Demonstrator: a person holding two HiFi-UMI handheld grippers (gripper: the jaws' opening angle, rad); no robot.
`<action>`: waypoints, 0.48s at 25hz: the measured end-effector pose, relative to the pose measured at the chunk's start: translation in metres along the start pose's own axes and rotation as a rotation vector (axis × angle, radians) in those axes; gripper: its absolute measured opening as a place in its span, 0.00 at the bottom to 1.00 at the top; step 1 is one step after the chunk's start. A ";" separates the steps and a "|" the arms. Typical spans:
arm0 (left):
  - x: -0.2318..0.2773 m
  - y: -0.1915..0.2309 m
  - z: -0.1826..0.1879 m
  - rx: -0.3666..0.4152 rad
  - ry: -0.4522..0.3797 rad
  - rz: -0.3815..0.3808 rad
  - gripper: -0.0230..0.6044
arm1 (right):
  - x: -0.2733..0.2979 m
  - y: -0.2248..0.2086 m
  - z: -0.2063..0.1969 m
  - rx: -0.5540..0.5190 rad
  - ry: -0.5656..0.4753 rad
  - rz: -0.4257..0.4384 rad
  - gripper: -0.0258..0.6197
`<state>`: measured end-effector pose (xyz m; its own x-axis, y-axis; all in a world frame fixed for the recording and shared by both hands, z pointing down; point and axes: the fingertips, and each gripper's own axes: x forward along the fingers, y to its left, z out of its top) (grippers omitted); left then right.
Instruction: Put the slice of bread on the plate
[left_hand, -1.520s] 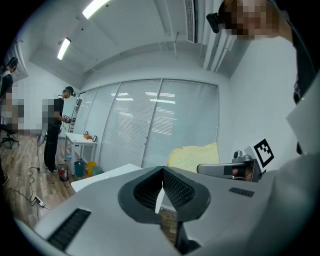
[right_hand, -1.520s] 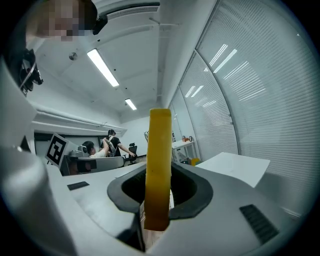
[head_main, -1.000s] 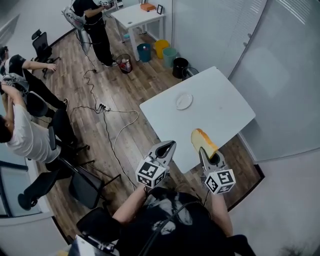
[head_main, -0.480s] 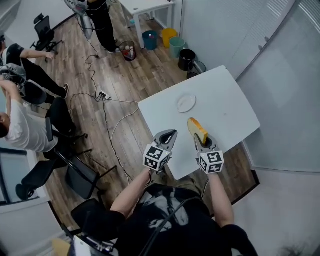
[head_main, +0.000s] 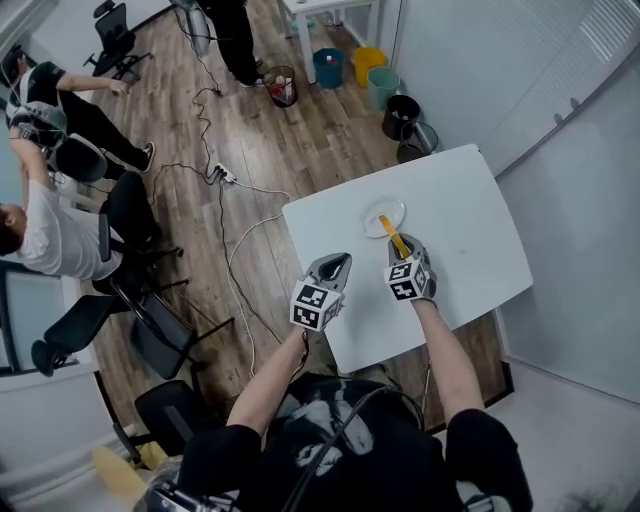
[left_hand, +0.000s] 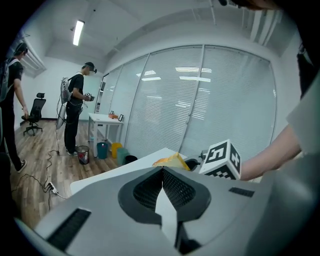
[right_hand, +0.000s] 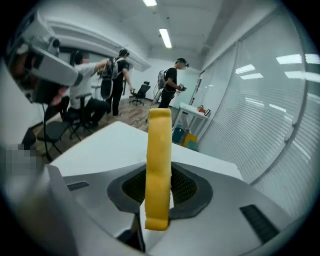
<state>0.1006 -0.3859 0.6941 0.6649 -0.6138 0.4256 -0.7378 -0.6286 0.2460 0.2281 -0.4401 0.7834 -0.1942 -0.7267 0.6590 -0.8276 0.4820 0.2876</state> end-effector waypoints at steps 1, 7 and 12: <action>0.005 0.002 -0.002 -0.006 0.011 -0.001 0.05 | 0.015 -0.004 -0.002 -0.079 0.036 -0.022 0.18; 0.008 0.010 -0.008 -0.036 0.040 -0.008 0.05 | 0.085 -0.016 -0.013 -0.494 0.220 -0.110 0.18; 0.000 0.026 -0.026 -0.090 0.061 0.004 0.05 | 0.111 0.012 -0.013 -0.612 0.230 0.028 0.29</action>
<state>0.0784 -0.3901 0.7229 0.6554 -0.5843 0.4786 -0.7499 -0.5791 0.3200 0.2037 -0.5090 0.8689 -0.0372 -0.6192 0.7844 -0.3616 0.7401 0.5670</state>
